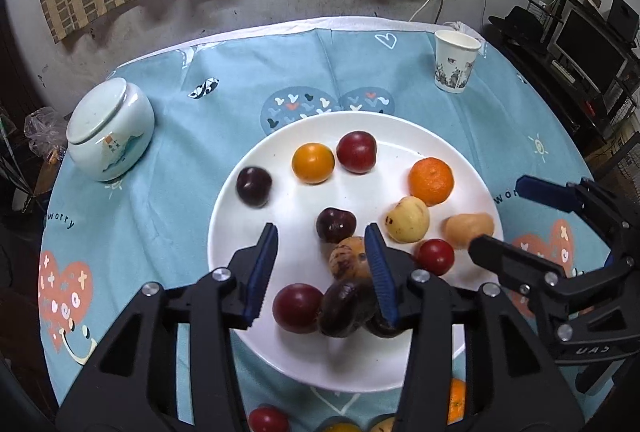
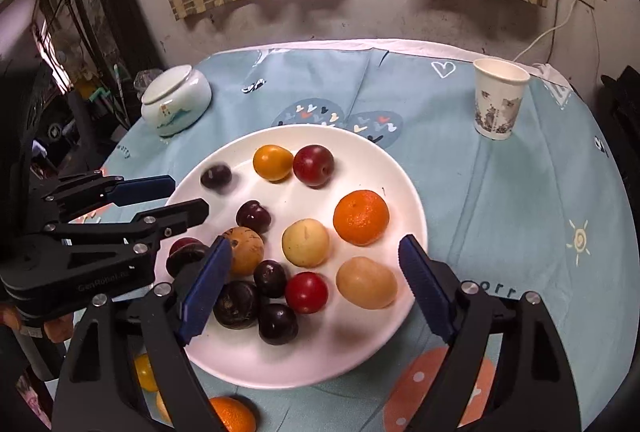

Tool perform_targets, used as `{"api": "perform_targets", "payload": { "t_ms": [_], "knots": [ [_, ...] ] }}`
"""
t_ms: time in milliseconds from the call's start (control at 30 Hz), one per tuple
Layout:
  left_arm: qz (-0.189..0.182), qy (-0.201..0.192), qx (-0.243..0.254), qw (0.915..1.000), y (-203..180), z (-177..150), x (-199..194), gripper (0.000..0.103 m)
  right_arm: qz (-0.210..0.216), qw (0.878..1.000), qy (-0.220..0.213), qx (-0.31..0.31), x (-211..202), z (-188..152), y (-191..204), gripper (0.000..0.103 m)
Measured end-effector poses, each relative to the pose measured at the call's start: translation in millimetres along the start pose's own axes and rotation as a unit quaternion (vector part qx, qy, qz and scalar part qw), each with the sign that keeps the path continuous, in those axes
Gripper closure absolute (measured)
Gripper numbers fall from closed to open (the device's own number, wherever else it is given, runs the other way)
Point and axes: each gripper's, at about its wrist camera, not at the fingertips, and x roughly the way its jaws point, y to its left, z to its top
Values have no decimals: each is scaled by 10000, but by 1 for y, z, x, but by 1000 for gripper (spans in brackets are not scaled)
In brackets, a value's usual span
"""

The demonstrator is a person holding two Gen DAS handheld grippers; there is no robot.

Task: Organize fruits
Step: 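Carry the dark plum and tan pear onto the white plate and open both tools, then withdraw both tools from the plate toward the loose fruits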

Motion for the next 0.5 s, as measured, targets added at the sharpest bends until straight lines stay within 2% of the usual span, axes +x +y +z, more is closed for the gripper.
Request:
{"api": "perform_targets", "payload": {
  "t_ms": [167,400,500],
  "knots": [
    [24,-153,55,9999,-7,-11,-28,52,144,9995,16,268,-27,-27,-2,18],
    [60,-405,172,9990,-19,-41,-76,49,378,9939,88,1036,-76,-104,2,17],
    [123,-559,284,9980,-26,-59,-97,35,384,9897,229,1356,-91,-139,5,17]
  ]
}}
